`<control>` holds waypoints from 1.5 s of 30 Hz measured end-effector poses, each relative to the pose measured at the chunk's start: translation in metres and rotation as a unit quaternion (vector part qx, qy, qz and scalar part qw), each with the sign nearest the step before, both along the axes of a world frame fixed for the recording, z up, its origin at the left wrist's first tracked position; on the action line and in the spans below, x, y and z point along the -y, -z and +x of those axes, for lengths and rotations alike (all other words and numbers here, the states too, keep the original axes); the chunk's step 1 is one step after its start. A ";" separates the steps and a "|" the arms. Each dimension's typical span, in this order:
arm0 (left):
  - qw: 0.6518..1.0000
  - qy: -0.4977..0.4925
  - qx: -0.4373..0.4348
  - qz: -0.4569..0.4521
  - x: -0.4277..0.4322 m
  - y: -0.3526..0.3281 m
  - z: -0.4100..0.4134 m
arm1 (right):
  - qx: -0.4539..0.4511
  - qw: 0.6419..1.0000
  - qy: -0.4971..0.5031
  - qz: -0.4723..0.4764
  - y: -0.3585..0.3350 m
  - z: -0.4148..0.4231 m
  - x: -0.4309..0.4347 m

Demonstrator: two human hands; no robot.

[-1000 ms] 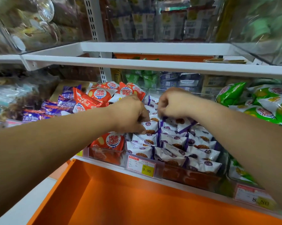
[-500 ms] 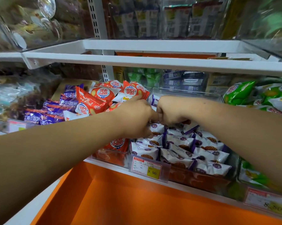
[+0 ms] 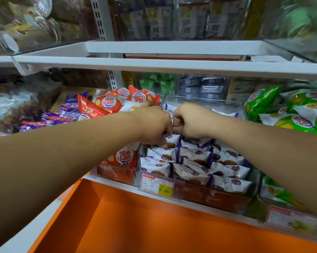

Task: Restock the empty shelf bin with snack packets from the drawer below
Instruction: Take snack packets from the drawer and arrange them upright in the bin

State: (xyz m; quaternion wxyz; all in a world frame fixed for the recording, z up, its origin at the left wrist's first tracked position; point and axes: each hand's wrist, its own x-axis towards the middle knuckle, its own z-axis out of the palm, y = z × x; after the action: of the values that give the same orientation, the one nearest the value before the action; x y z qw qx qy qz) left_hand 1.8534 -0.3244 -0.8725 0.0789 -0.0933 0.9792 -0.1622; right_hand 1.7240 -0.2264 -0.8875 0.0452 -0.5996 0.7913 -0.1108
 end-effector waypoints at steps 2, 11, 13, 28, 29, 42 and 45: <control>1.000 -0.007 -0.005 -0.015 -0.003 0.003 -0.002 | 0.005 1.000 -0.001 0.001 0.000 -0.002 0.000; 0.982 -0.083 -0.099 0.138 0.009 -0.013 -0.003 | 0.045 0.999 -0.003 0.000 -0.005 0.000 0.000; 0.984 -0.082 -0.097 0.127 0.009 -0.012 -0.006 | 0.074 0.997 -0.006 0.019 -0.011 -0.002 -0.003; 0.997 -0.059 -0.038 0.023 -0.003 0.000 -0.012 | -0.023 0.998 0.007 0.066 0.007 0.007 -0.002; 0.998 -0.059 -0.033 0.015 -0.004 0.001 -0.013 | -0.027 0.997 0.009 0.069 0.008 0.007 -0.002; 0.998 -0.040 0.028 0.025 -0.002 -0.004 -0.003 | -0.082 0.993 -0.033 0.074 0.010 0.012 -0.023; 0.988 -0.052 -0.009 0.144 0.004 -0.026 0.006 | 0.085 0.994 0.057 -0.041 -0.019 0.002 -0.039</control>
State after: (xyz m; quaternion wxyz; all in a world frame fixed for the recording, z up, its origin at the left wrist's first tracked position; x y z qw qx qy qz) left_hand 1.8590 -0.3287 -0.8460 0.0906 -0.1333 0.9868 -0.0146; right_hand 1.7259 -0.1874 -0.8681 0.0810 -0.5434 0.8121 -0.1964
